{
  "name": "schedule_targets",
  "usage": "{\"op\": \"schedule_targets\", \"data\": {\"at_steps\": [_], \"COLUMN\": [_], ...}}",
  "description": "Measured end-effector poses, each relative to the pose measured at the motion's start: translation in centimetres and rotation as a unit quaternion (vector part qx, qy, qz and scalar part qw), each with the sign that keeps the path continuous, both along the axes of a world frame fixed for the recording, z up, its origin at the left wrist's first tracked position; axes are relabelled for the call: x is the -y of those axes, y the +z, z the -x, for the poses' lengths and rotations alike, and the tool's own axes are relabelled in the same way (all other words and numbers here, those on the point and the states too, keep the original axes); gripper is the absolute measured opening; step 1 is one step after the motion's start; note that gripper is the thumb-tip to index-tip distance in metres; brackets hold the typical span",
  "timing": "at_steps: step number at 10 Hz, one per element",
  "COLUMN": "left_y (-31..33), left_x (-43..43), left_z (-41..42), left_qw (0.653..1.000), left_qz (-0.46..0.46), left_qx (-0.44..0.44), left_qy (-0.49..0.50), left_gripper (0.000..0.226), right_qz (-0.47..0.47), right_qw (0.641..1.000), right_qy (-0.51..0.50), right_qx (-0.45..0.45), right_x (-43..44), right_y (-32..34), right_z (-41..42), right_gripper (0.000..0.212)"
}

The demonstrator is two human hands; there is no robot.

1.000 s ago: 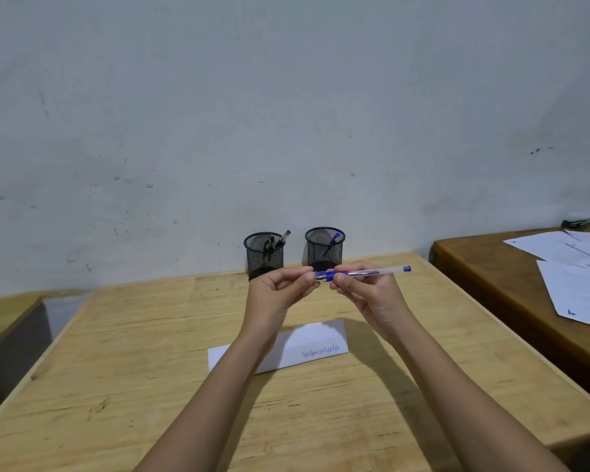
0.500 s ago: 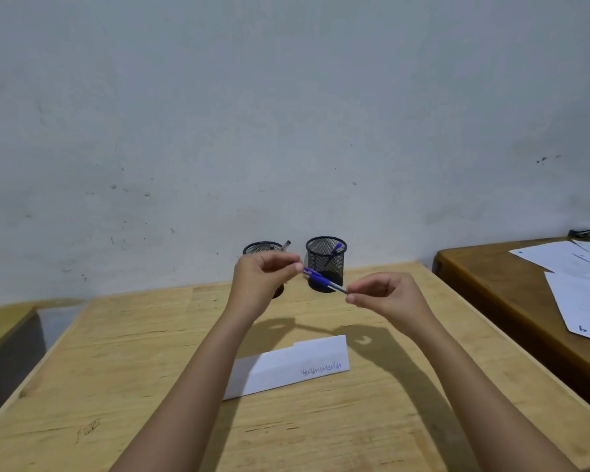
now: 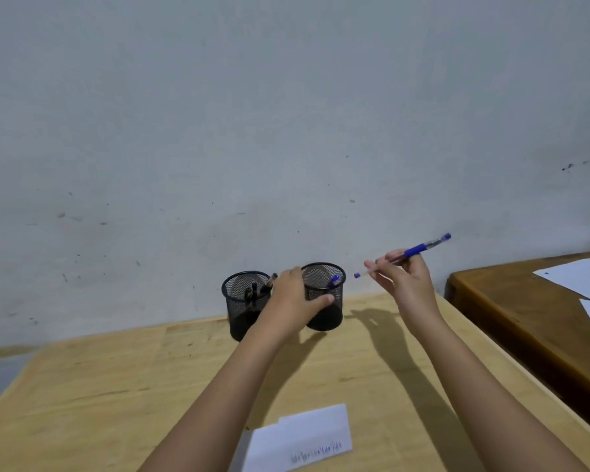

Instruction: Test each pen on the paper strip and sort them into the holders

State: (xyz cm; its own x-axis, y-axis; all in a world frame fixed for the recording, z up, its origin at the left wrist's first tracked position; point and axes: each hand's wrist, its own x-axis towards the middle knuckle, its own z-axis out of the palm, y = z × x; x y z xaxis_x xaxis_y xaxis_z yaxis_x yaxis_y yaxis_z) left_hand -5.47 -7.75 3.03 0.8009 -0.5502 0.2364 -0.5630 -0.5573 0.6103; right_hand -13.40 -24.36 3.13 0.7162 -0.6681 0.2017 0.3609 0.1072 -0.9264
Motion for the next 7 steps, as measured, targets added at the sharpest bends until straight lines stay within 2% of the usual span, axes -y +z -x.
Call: {"op": "schedule_targets", "data": {"at_steps": [1, 2, 3, 5, 6, 7], "left_y": [-1.4, -2.4, -2.9, -3.4, -2.9, -2.2], "left_x": [1.0, 1.8, 1.9, 1.6, 1.4, 1.0], "left_z": [-1.9, -3.4, -3.9, -4.0, -3.7, -3.1], "left_qw": [0.999, 0.996, 0.991, 0.983, 0.981, 0.986], "left_qz": [-0.004, 0.026, 0.076, 0.129, 0.135, 0.114], "left_qx": [-0.045, -0.086, -0.103, -0.117, -0.129, -0.112], "left_qy": [0.013, 0.001, -0.029, -0.052, -0.057, -0.052], "left_gripper": [0.082, 0.074, 0.048, 0.033, 0.032, 0.030], "right_qz": [0.018, 0.089, 0.202, 0.250, 0.261, 0.273], "right_qw": [1.000, 0.994, 0.968, 0.947, 0.942, 0.933], "right_qy": [0.004, -0.022, -0.033, 0.024, 0.045, 0.048], "right_qx": [-0.013, -0.055, -0.142, -0.201, -0.208, -0.230], "right_x": [0.4, 0.7, 1.1, 0.4, 0.6, 0.4], "right_y": [-0.5, -1.6, -2.3, -2.2, -1.8, -1.3], "right_z": [-2.9, -5.1, -6.3, -6.8, -5.8, -4.3], "right_gripper": [0.009, 0.009, 0.007, 0.020, 0.023, 0.037]}}
